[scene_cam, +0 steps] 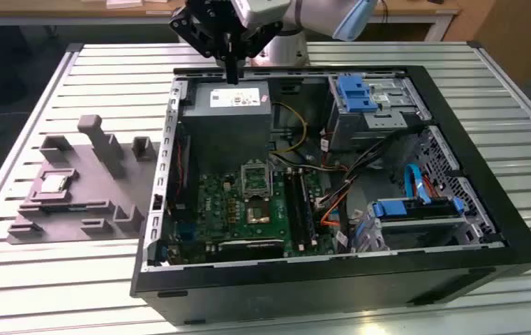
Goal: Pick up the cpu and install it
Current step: 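Reach for the cpu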
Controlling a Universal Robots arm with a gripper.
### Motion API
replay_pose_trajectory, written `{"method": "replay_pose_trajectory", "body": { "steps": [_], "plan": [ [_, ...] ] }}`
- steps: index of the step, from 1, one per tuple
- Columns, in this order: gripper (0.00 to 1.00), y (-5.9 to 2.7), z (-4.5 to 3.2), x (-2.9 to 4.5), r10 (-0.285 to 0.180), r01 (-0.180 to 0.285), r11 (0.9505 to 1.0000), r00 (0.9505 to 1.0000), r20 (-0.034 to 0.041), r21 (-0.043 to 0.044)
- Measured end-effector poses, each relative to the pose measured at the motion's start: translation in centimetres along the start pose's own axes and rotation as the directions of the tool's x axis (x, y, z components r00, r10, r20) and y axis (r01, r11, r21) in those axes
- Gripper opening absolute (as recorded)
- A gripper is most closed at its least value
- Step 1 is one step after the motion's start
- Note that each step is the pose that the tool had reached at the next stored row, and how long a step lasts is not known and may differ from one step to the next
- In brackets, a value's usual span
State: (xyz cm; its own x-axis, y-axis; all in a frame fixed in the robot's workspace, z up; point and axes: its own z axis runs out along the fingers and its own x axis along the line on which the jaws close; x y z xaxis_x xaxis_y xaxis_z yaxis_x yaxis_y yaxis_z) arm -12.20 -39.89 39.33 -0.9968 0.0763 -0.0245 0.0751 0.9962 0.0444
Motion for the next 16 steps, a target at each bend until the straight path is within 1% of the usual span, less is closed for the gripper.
{"method": "replay_pose_trajectory", "body": {
  "steps": [7, 16],
  "plan": [
    [0.11, 0.0, -0.08, 0.08, 0.0, 0.0, 1.0, 1.0, -0.0001, 0.0001],
    [0.11, -0.02, -0.08, 0.36, 0.0, 0.0, 1.0, 1.0, 0.0, 0.0]
  ]
}}
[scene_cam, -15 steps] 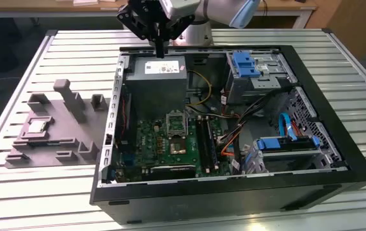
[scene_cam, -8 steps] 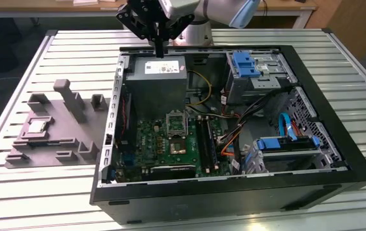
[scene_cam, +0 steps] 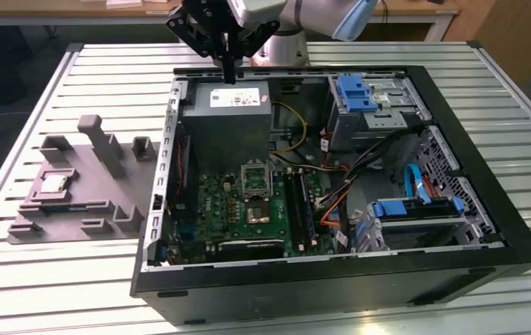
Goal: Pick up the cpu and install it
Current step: 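Reach for the cpu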
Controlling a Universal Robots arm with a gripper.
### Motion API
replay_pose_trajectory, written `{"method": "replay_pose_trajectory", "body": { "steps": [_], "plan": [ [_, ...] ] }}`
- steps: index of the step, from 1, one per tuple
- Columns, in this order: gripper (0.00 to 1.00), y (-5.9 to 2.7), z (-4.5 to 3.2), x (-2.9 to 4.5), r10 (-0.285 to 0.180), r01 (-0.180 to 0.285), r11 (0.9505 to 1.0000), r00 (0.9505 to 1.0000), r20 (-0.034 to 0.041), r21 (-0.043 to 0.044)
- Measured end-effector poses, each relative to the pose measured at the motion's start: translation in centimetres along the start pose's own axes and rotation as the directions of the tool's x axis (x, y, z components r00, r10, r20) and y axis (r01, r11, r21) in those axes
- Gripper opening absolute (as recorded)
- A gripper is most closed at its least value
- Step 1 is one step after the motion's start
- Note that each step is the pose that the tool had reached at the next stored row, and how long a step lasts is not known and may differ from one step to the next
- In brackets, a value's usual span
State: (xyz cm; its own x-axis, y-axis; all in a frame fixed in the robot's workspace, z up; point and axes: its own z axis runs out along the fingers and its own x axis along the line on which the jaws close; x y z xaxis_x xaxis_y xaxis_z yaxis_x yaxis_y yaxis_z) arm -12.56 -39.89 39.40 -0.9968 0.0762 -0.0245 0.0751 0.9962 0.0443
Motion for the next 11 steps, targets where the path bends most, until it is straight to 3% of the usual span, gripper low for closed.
{"method": "replay_pose_trajectory", "body": {
  "steps": [11],
  "plan": [
    [0.11, -0.05, 0.06, 0.59, 0.0, 0.0, 1.0, 1.0, 0.0, -0.0001]
  ]
}}
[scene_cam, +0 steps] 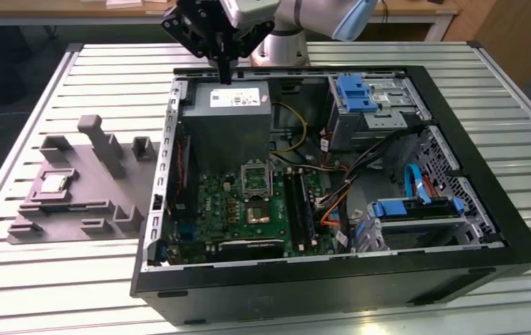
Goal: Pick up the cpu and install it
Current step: 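Reach for the cpu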
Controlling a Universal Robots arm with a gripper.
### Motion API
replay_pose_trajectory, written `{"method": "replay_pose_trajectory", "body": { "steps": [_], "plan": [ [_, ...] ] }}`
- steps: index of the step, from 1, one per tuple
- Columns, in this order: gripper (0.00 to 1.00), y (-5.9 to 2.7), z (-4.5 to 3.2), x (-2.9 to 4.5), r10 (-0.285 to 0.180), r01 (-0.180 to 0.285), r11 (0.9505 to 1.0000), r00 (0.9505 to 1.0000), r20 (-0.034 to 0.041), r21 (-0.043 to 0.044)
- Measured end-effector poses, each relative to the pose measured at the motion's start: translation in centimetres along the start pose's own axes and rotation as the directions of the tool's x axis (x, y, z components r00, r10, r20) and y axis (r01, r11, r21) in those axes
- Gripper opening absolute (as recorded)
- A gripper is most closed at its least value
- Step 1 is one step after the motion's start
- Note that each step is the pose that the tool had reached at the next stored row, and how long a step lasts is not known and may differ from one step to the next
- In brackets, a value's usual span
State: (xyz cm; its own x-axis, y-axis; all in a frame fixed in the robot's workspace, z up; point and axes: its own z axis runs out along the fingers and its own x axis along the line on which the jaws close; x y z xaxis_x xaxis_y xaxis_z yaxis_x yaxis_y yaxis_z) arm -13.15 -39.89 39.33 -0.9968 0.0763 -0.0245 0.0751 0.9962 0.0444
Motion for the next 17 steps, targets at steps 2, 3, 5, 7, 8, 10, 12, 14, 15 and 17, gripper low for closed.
{"method": "replay_pose_trajectory", "body": {
  "steps": [2, 3, 5, 7, 8, 10, 12, 14, 15, 17],
  "plan": [
    [0.11, -0.01, 0.04, 0.11, 0.0, 0.0, 1.0, 1.0, 0.0, 0.0001],
    [0.11, -0.02, 0.07, 0.21, 0.0, 0.0, 1.0, 1.0, 0.0, 0.0],
    [0.11, -0.02, 0.07, 0.24, 0.0, 0.0, 1.0, 1.0, 0.0, 0.0],
    [0.11, -0.02, 0.08, 0.29, 0.0, 0.0, 1.0, 1.0, 0.0, -0.0001],
    [0.11, -0.03, 0.08, 0.31, 0.0, 0.0, 1.0, 1.0, 0.0, 0.0],
    [0.11, -0.03, 0.08, 0.34, 0.0, 0.0, 1.0, 1.0, -0.0001, 0.0001],
    [0.11, -0.03, 0.09, 0.39, 0.0, 0.0, 1.0, 1.0, 0.0, 0.0],
    [0.11, -0.04, 0.09, 0.45, 0.0, 0.0, 1.0, 1.0, 0.0, 0.0],
    [0.11, -0.04, 0.09, 0.48, 0.0, 0.0, 1.0, 1.0, 0.0, 0.0],
    [0.11, -0.05, 0.1, 0.54, 0.0, 0.0, 1.0, 1.0, 0.0, 0.0]
  ]
}}
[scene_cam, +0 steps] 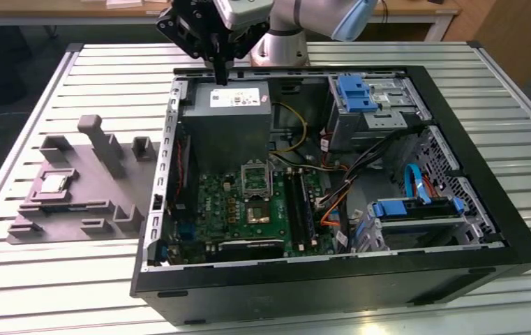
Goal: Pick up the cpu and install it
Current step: 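Reach for the cpu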
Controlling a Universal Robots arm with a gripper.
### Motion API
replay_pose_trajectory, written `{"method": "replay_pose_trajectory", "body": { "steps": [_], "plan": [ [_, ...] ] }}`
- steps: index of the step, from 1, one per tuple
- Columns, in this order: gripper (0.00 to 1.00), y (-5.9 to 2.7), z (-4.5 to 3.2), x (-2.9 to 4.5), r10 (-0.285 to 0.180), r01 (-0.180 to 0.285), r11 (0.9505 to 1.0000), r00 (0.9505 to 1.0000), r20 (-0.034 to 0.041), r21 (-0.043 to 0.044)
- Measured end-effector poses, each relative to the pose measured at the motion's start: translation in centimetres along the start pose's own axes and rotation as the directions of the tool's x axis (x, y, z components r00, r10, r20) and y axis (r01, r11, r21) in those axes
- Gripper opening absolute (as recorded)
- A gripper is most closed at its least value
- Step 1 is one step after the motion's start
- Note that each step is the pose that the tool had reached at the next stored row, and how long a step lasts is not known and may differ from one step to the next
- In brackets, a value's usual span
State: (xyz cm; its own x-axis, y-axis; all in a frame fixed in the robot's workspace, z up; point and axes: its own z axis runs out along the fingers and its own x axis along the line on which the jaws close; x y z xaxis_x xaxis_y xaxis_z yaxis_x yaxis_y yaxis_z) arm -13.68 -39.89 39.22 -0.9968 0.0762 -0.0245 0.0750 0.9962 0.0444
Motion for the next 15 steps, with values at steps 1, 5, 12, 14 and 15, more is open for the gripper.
{"method": "replay_pose_trajectory", "body": {
  "steps": [1, 5, 12, 14, 15],
  "plan": [
    [0.11, 0.0, 0.0, 0.04, 0.0, 0.0, 1.0, 1.0, 0.0, 0.0],
    [0.11, -0.02, 0.02, 0.2, 0.0, 0.0, 1.0, 1.0, 0.0, 0.0],
    [0.11, -0.03, 0.02, 0.43, 0.0, 0.0, 1.0, 1.0, 0.0, 0.0],
    [0.11, -0.04, 0.02, 0.46, 0.0, 0.0, 1.0, 1.0, 0.0, 0.0],
    [0.11, -0.04, 0.02, 0.49, 0.0, 0.0, 1.0, 1.0, 0.0, 0.0]
  ]
}}
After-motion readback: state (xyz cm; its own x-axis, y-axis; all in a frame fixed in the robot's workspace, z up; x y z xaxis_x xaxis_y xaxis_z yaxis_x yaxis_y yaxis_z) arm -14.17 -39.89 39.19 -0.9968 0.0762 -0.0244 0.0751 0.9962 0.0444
